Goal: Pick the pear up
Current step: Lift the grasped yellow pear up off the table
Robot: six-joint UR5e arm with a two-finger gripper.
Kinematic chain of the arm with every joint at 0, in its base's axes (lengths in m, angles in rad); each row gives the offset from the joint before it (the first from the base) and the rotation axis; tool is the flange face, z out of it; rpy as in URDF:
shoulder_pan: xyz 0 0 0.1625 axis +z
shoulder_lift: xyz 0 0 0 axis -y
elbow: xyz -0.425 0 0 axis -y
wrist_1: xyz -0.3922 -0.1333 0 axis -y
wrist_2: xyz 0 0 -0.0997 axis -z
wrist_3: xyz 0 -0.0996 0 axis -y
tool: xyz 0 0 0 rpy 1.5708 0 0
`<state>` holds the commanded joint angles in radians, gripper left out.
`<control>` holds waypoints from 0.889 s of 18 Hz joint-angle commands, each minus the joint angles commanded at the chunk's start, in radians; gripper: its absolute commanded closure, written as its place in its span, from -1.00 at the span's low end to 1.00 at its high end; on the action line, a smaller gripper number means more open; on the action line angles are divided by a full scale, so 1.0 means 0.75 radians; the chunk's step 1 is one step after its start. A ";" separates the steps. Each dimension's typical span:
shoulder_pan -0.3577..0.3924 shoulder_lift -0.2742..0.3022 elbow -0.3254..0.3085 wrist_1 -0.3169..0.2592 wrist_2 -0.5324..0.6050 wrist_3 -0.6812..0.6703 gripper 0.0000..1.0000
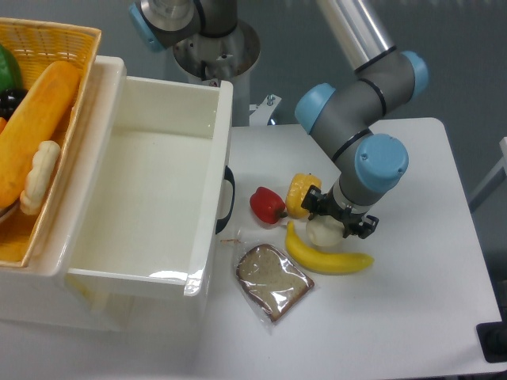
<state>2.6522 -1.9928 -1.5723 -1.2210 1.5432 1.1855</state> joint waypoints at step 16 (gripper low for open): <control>0.037 0.221 -0.037 -0.251 -0.072 0.280 0.43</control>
<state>2.6798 -1.8270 -1.5999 -1.4096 1.4895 1.3958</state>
